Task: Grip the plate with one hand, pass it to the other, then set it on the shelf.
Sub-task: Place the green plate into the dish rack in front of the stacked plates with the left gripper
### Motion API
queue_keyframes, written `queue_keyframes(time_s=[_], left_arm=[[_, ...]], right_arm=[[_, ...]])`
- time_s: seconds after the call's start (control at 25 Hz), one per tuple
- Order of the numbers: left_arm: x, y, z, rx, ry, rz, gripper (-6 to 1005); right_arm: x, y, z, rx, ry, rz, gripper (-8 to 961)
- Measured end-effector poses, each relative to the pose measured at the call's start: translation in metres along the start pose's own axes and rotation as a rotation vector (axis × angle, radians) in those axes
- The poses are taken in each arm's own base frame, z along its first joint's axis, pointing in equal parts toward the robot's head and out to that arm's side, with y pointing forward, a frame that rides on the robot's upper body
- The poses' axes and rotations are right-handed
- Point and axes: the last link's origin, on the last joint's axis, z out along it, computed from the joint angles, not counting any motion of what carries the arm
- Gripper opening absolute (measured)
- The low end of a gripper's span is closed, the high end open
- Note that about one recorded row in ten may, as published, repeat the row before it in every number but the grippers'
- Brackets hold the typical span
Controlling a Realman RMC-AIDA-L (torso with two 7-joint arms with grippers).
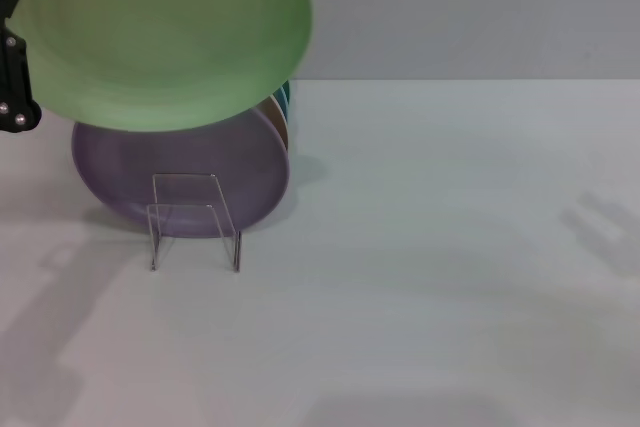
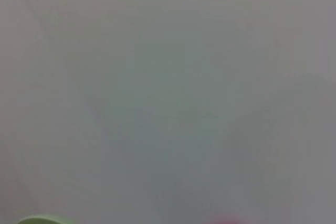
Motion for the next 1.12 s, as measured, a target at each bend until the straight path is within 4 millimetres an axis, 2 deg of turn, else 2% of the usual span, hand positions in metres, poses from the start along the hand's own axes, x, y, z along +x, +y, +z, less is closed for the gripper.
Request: queue_keyframes(time_s=[0.32,1.12], left_arm=[[-0.012,-0.009,-0.012,-0.092,-0.08,0.103,58],[-0.024,-0.003,-0.022,-0.2,-0.168,0.164,73]], right_arm=[[0.002,0.002,0.005,-0.034,0.015,0.002,635],[0.004,0.009,0.012,-0.093,0.037,-0.003,632]])
